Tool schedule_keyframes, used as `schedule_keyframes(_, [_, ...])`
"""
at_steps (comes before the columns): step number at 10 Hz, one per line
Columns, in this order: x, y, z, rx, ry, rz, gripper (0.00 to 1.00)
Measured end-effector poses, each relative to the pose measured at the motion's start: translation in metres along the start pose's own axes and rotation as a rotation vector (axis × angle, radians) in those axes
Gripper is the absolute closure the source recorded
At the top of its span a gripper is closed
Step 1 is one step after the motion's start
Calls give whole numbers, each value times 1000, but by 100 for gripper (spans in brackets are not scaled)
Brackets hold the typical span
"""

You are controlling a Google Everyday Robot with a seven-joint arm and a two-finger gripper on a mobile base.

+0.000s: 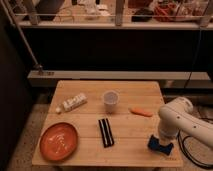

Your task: Wipe the white sponge on the table

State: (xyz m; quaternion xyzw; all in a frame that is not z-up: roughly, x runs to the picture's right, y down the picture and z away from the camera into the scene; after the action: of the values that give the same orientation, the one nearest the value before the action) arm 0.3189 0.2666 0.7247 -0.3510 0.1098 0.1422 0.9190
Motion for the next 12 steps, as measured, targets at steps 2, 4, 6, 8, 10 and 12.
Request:
schedule_keyframes(2, [1, -31, -1, 39, 16, 17, 100])
schedule_keyframes(4, [-11, -59, 8, 51, 9, -8, 100])
schedule_keyframes(6, [-37, -76, 17, 52, -4, -83, 100])
schedule_keyframes(8, [-65, -83, 30, 42, -33, -146, 100])
schedule_keyframes(10, [-100, -77, 39, 23, -75, -228, 100])
schedule_keyframes(12, [-133, -55, 29, 6, -122, -310, 100])
